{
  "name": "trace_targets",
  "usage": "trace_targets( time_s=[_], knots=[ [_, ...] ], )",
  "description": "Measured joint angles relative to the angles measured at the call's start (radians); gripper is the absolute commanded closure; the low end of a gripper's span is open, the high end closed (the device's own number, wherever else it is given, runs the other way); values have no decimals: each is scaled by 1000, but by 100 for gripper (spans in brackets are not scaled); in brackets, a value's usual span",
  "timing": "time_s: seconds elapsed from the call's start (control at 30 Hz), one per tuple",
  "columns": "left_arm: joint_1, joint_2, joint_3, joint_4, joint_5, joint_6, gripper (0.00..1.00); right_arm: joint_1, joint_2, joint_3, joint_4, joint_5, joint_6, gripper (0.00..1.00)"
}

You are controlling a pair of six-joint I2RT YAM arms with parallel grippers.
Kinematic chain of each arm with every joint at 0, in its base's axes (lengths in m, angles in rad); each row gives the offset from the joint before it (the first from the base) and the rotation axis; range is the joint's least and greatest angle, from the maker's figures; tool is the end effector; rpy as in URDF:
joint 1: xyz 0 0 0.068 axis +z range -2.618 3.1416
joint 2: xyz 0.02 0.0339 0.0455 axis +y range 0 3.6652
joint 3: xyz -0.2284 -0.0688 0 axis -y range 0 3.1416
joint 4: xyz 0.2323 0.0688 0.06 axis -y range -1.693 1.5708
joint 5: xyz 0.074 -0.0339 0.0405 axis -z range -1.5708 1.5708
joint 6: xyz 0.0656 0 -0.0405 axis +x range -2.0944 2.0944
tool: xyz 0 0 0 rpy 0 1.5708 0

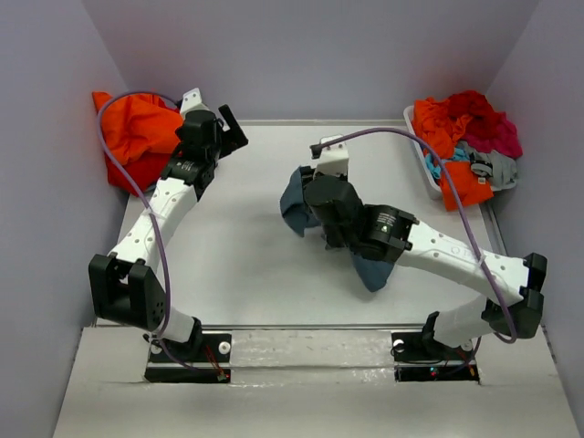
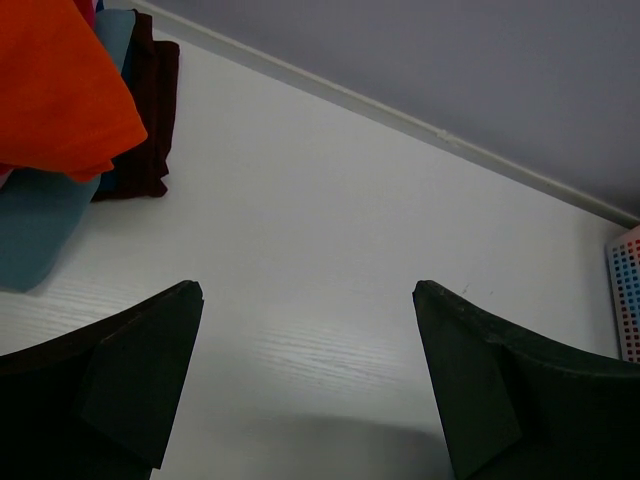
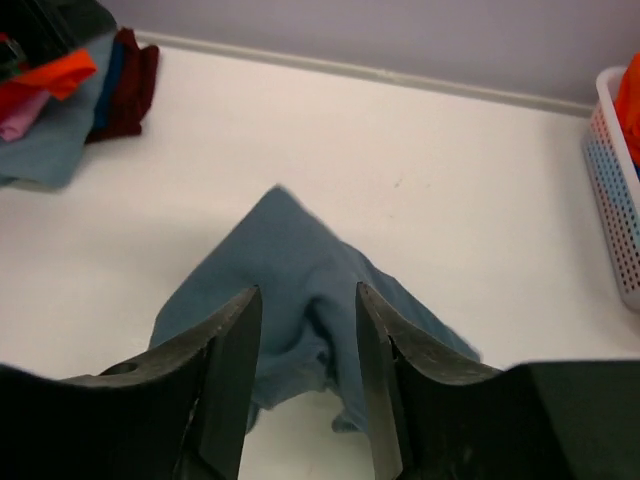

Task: Fold and stack the t-shirts
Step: Flatten the tshirt out

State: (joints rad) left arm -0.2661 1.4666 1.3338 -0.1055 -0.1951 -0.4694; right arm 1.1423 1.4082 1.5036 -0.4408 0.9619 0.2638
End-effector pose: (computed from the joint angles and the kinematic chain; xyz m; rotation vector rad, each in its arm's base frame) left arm 0.3593 -0.0847 0.3367 -0.3227 1.7892 -0.3468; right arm 0.1792 0.2628 0.3830 -0.1547 1.7598 0.0935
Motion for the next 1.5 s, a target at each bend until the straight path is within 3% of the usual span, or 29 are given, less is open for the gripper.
trace_targets(
  time_s=[0.1, 0.2, 0.47, 0.73, 0.97, 1.27, 1.5],
  knots=[
    [0, 0, 0, 0, 0, 0, 1, 0, 39, 47, -78, 14, 31, 29],
    [-1, 0, 0, 0, 0, 0, 1, 0, 29, 79, -101, 19, 58, 24],
    [-3, 3, 0, 3, 16, 1, 1, -33, 88, 124, -259, -23, 251, 24],
    [-117, 89, 35, -39, 89, 18, 1, -174, 220, -121, -296, -239, 449, 25],
    [-184, 89, -13, -55, 139, 4, 1, -354, 143, -339, -254, -369, 519, 24],
    [-279, 70, -246, -40, 144, -94, 1, -374, 122, -411, -164, -443, 548, 27],
    [-365, 32, -408, 18, 137, -172, 1, -389, 142, -556, -90, -531, 606, 32]
  ],
)
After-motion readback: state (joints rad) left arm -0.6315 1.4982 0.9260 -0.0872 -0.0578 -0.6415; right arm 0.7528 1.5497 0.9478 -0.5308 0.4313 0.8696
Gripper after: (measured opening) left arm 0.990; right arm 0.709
